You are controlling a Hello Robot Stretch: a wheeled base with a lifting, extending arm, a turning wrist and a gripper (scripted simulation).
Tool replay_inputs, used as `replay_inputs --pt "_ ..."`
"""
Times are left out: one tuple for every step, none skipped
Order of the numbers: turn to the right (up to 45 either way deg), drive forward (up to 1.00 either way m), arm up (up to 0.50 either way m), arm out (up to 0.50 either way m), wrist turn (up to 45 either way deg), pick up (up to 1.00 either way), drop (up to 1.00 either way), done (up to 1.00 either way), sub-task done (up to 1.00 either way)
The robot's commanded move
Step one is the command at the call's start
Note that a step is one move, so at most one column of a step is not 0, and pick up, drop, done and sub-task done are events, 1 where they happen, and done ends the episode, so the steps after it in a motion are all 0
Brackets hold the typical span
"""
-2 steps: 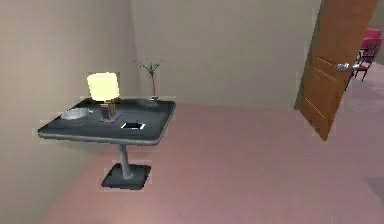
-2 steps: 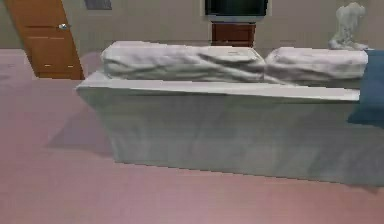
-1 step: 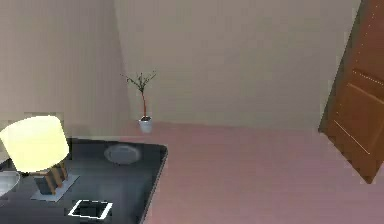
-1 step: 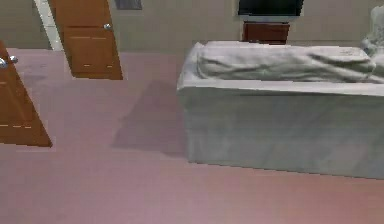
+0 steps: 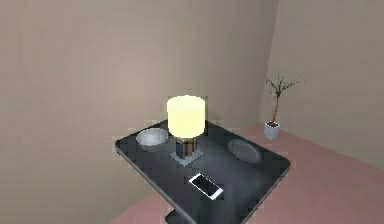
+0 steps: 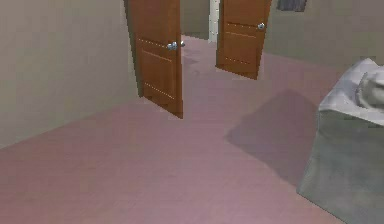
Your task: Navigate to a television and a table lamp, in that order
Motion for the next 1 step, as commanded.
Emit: replay_inputs --pt "0.0 0.0 0.0 0.0 0.0 0.0 0.0 1.0 0.0"
